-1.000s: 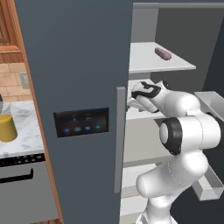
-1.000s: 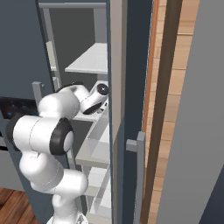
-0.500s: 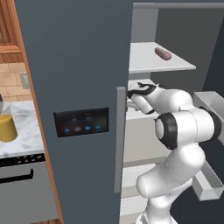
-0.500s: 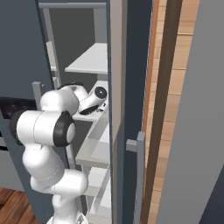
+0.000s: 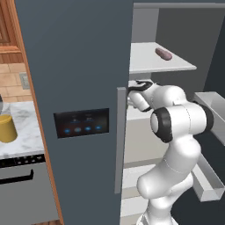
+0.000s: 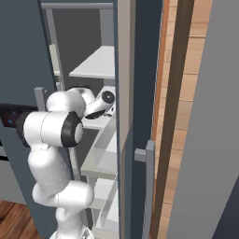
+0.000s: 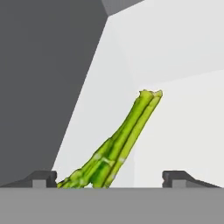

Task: Move the salami and asparagus from the second highest shelf to the top shelf to make space. Then, place the pitcher from the counter on the cleared second highest shelf.

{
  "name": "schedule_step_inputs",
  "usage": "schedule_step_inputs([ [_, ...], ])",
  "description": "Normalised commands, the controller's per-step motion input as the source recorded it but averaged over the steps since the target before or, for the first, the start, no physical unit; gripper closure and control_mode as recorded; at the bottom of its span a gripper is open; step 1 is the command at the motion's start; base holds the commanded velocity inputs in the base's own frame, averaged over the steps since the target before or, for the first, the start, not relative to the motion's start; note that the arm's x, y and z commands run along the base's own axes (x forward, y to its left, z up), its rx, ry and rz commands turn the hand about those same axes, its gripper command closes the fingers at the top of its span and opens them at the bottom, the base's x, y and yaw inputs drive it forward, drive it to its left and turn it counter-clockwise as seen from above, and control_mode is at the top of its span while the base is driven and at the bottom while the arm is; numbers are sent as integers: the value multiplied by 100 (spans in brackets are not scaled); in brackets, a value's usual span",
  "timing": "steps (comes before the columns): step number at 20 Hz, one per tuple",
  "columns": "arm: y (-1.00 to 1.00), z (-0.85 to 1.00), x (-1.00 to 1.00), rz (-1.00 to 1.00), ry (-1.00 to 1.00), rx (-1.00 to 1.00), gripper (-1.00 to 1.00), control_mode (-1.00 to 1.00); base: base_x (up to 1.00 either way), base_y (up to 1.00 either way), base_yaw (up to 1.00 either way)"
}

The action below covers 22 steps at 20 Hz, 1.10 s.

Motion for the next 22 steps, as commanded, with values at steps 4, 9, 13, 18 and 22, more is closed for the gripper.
schedule_step_inputs([
  [4,11,-27,31,0,0,0,-100,-100,0,0,0],
  [9,16,-30,30,0,0,0,-100,-100,0,0,0],
  [13,25,-43,19,0,0,0,-100,-100,0,0,0],
  [18,41,-57,4,0,2,-2,100,-100,0,0,0],
  [22,38,-50,-2,0,6,-2,100,-100,0,0,0],
])
